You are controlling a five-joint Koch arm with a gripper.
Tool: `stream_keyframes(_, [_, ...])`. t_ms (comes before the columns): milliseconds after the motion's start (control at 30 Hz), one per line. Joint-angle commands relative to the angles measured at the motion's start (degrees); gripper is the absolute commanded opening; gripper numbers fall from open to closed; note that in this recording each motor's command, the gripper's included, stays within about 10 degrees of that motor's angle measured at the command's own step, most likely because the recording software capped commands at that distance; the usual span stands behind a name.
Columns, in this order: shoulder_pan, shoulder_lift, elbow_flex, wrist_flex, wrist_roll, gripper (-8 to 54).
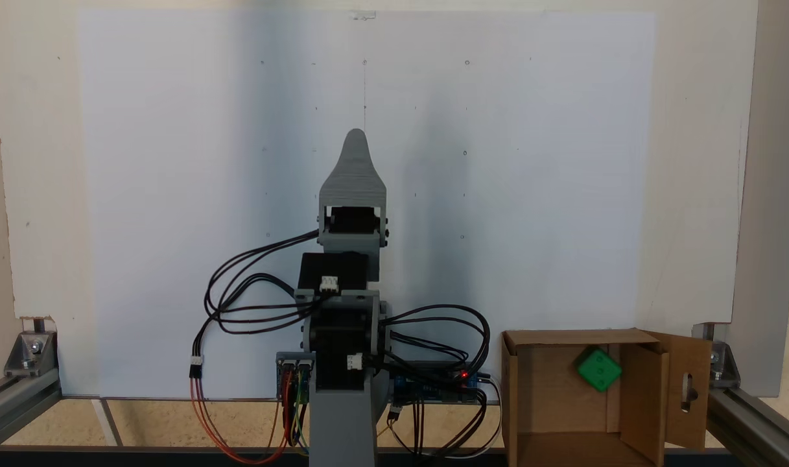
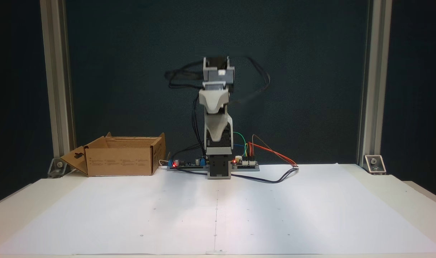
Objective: Grasp a green dice and put it in the bin.
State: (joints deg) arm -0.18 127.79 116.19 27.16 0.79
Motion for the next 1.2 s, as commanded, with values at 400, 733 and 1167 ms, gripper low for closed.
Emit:
stream_keyframes(400, [5.0,8.2,25.1,-40.1,1.8,44.3])
stream_keyframes(733, [2.1,8.2,39.3,-64.6,1.8,43.9])
stream_keyframes(1167, [0.8,8.2,49.4,-94.8,1.8,43.9])
